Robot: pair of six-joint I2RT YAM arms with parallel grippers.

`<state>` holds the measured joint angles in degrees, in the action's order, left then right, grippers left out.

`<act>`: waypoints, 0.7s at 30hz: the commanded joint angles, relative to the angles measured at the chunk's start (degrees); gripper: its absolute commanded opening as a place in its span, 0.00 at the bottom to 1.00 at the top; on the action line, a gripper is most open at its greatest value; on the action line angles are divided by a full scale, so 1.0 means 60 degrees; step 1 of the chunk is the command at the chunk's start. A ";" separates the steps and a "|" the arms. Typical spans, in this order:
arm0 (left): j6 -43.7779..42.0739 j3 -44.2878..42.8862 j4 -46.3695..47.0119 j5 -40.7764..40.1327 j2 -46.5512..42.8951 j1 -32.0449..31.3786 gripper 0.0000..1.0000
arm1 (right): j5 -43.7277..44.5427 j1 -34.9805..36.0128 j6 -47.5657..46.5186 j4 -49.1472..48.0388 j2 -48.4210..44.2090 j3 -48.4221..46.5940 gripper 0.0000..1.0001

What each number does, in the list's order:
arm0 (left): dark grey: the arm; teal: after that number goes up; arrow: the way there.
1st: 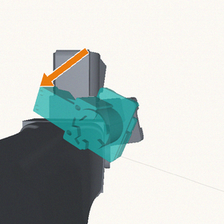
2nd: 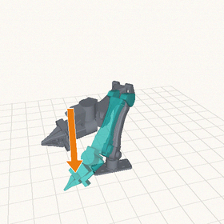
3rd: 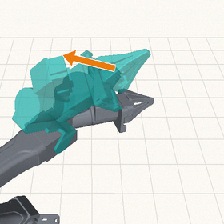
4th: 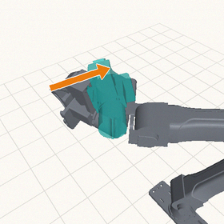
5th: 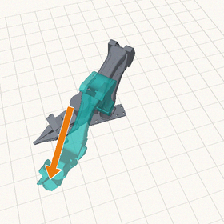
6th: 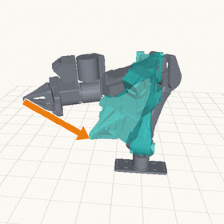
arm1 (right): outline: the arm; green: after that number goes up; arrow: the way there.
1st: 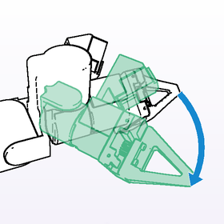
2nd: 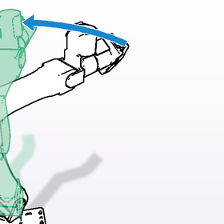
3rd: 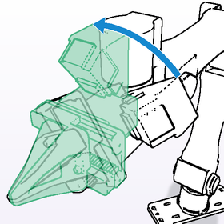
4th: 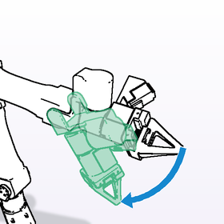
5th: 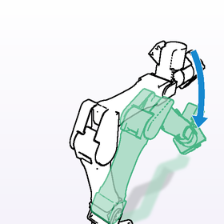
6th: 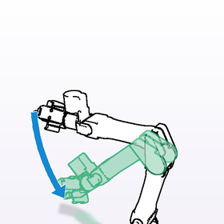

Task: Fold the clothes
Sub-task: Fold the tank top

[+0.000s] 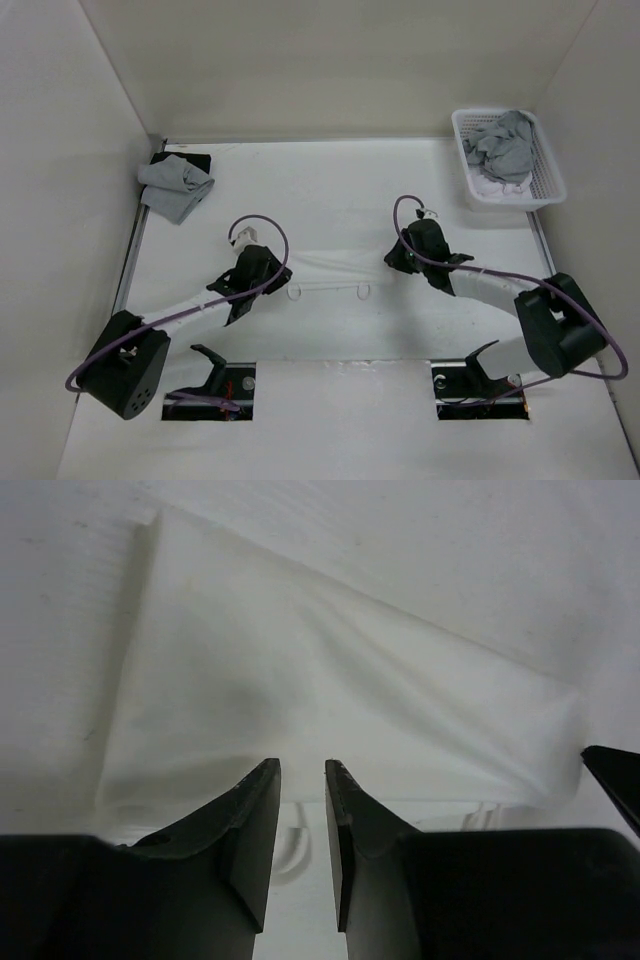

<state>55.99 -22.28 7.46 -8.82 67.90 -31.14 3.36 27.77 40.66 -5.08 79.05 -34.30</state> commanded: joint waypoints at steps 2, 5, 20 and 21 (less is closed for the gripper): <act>0.0102 0.0593 0.0470 -0.0273 0.0138 0.0391 0.23 | 0.0012 -0.0357 -0.0201 -0.0368 0.0624 -0.0406 0.16; 0.0117 0.0915 0.0441 -0.0185 0.0139 0.0611 0.23 | 0.0114 -0.0563 -0.0011 -0.0632 0.0683 -0.0318 0.06; -0.0058 0.0654 -0.0995 0.0006 -0.2687 0.0671 0.29 | -0.1127 -0.0550 0.0605 -0.1599 -0.0854 0.1512 0.54; -0.0102 0.0565 -0.0995 -0.0067 -0.2775 0.0641 0.30 | -0.1362 -0.0418 0.0678 -0.1759 -0.0855 0.1658 0.55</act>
<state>56.55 -16.01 3.20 -7.64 53.58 -26.46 0.47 23.55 43.62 -10.66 75.18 -26.22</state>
